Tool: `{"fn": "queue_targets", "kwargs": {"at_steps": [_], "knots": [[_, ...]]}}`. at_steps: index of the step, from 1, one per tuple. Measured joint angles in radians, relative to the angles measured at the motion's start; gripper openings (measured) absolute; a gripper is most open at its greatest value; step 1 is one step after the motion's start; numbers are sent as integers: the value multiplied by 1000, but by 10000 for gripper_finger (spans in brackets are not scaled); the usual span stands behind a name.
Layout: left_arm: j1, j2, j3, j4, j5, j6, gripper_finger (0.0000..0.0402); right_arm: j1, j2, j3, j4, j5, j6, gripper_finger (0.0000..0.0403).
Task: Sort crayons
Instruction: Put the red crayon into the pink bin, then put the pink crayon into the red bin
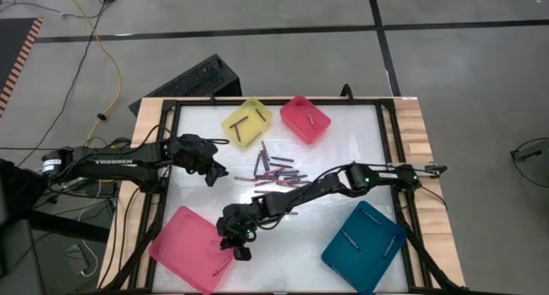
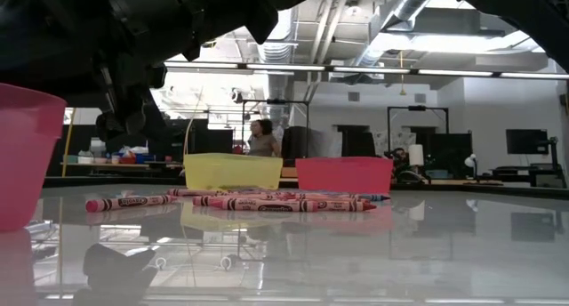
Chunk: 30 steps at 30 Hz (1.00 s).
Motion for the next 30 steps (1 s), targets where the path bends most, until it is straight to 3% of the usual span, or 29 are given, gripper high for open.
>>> {"fn": "queue_targets", "kwargs": {"at_steps": [7, 12, 18, 21, 30], "knots": [[0, 0, 0, -1, 0, 2, 133, -8, 1, 63, -63, 0, -14, 77], [0, 0, 0, -1, 0, 3, 133, -30, -5, 261, -327, 14, -125, 77], [-2, 0, 0, -1, 0, 6, 133, -62, -133, 199, -610, 186, -141, 77], [-3, 0, 0, -1, -3, 11, 133, -79, -153, 199, -715, 224, -168, 77], [-3, 0, 0, -1, -25, 12, 133, -85, -135, 198, -720, 238, -419, 77]]}}
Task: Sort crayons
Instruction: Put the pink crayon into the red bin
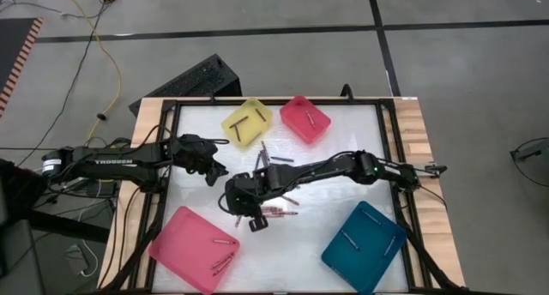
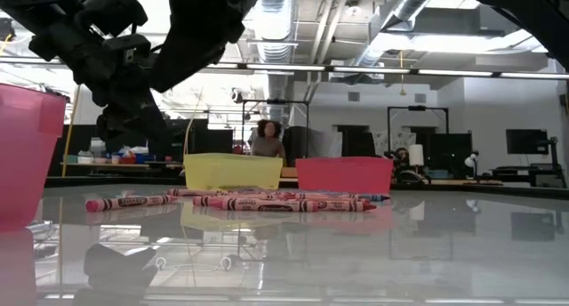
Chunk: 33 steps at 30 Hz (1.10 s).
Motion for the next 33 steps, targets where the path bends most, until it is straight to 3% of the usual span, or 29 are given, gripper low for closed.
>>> {"fn": "queue_targets", "kwargs": {"at_steps": [18, 33], "knots": [[0, 0, 0, -18, -3, 44, 133, -57, 18, -96, 159, 1, -299, 78], [0, 0, 0, -49, -47, 29, 133, -61, 98, -98, 153, -98, -442, 78]]}}
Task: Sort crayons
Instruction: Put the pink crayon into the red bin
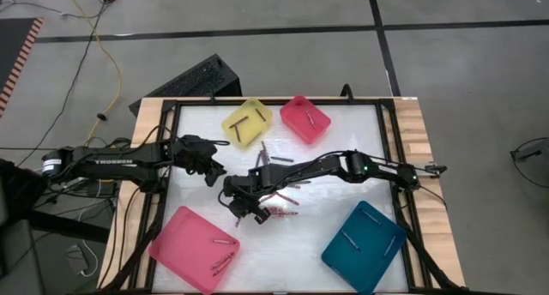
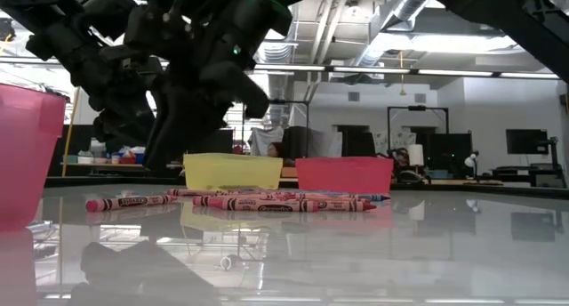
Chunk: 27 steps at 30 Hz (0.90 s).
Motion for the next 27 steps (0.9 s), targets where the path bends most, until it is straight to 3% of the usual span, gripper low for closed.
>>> {"fn": "queue_targets", "kwargs": {"at_steps": [8, 27], "knots": [[0, 0, 0, -14, -27, -41, 133, 2, -1, -13, 0, -87, -131, 78], [0, 0, 0, -42, -85, -81, 133, -8, 63, -16, -18, -92, -185, 77]]}}
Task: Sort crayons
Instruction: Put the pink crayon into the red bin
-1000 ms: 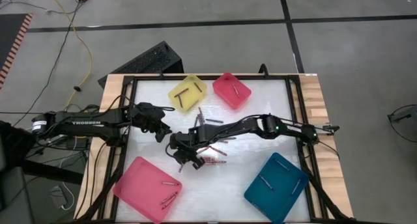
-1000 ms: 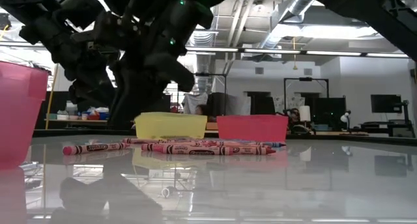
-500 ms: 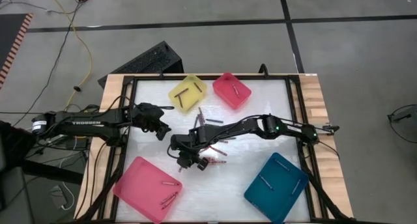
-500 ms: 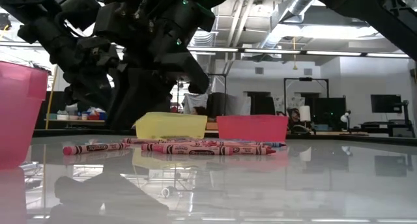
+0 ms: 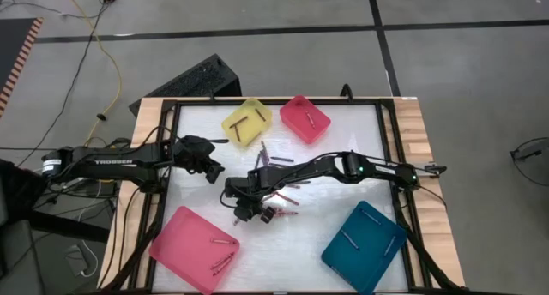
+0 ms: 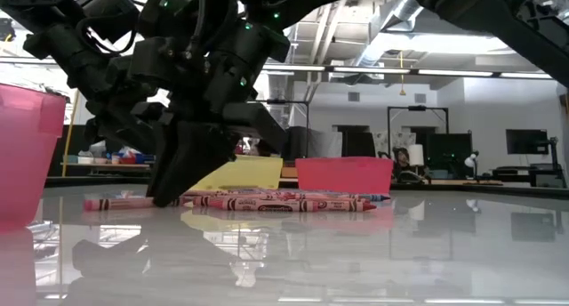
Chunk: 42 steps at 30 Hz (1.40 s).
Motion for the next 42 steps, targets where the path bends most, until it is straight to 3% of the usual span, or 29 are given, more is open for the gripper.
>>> {"fn": "queue_targets", "kwargs": {"at_steps": [5, 13, 24, 31, 37, 42], "knots": [[0, 0, 0, -1, -1, -2, 133, -7, 0, 0, -5, 28, 79, 64], [0, 0, 0, 1, -7, -2, 133, -16, 0, 0, -50, 44, 277, 6], [0, 0, 0, 2, -9, -2, 133, -33, -2, 57, -151, 46, 509, 3], [0, 0, 0, 2, -9, -2, 133, -46, -24, 58, -199, 105, 699, 2], [0, 0, 0, 3, -9, 4, 133, -52, -99, 59, -256, 199, 798, 2], [0, 0, -1, 15, -9, 2, 133, -99, -172, 60, -304, 219, 851, 3]]}}
